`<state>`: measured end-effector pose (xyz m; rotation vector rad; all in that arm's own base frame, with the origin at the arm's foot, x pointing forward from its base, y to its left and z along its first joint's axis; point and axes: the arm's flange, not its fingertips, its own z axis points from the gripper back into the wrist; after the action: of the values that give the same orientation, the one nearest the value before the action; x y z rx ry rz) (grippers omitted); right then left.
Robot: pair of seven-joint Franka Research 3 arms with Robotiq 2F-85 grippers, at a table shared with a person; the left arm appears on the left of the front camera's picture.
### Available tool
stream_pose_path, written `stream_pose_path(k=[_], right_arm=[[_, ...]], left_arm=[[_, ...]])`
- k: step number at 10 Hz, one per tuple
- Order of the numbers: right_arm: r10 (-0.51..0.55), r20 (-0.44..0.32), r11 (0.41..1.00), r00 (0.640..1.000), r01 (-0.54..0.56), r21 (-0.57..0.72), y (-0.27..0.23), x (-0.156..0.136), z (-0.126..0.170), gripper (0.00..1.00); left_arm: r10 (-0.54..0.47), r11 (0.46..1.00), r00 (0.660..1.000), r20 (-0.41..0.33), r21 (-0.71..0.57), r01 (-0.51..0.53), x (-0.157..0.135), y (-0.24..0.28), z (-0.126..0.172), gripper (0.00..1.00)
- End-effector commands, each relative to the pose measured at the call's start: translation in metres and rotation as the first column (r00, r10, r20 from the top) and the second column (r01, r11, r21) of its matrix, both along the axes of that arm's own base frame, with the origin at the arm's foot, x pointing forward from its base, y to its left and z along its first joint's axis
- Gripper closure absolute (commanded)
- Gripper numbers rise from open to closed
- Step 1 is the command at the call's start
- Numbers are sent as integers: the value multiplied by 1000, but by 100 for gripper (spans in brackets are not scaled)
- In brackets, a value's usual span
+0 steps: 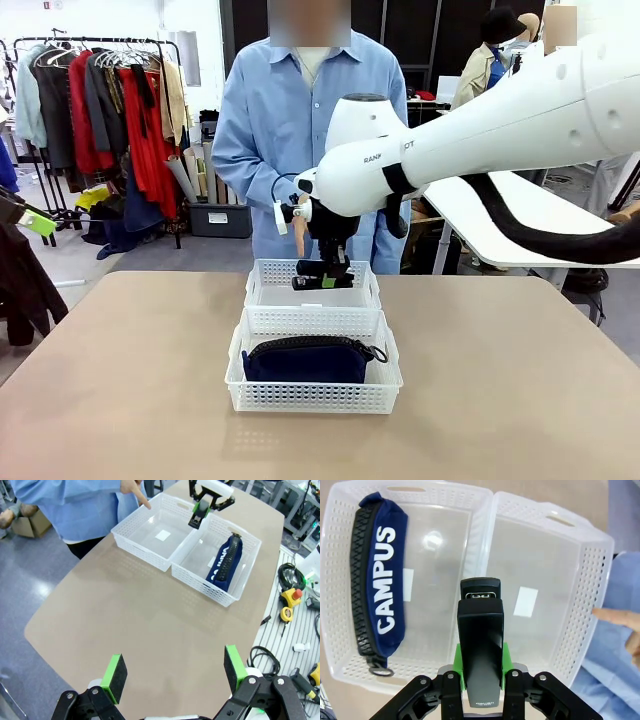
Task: Distribute items into two baskets.
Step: Place the picked Stapler into the Organizing basket as instructed by the person.
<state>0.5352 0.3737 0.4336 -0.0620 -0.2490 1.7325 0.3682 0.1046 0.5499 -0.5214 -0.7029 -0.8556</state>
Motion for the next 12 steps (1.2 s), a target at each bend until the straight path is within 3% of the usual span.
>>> stream_pose_path(k=[1, 7, 12], right_arm=[[45, 9, 999, 999, -45, 5, 7, 24, -6, 100], [-69, 36, 997, 997, 69, 18, 2, 79, -47, 100], [-113, 46, 993, 993, 114, -25, -5, 87, -75, 100]], left_arm=[[-9, 1000, 1000, 13, -17, 9, 0, 0, 0, 0], [-9, 1000, 1000, 13, -17, 9, 0, 0, 0, 0], [-9, 1000, 1000, 13, -17, 9, 0, 0, 0, 0]])
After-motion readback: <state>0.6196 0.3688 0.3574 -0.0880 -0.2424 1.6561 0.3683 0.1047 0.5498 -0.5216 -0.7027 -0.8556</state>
